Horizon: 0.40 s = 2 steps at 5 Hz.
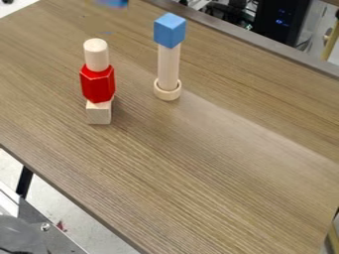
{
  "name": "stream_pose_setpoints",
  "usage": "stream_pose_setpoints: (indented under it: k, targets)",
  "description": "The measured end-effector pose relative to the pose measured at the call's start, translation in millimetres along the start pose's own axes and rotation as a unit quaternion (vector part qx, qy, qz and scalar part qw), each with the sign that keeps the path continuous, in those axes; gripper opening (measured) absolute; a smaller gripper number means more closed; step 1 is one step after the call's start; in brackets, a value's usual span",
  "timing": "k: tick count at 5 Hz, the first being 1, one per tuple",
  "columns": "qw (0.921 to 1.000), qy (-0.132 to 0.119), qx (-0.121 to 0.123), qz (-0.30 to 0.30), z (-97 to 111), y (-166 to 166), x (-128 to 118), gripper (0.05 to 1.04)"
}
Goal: Put the blue cube on top of the blue cube in the top middle of the table
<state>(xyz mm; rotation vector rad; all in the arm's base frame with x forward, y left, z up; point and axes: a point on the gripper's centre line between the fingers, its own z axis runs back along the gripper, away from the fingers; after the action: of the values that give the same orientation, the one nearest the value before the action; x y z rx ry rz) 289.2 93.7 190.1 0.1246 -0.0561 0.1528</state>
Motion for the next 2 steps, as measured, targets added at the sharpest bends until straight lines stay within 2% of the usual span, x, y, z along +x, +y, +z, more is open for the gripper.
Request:
stream_pose_setpoints:
  k: [1, 2]
  targets:
    - [0.9967, 0.020, -0.010, -0.079, 6, -20, 26, 0.575]
    - [0.9900, 0.046, -0.036, -0.128, -1, -39, 44, 0.574]
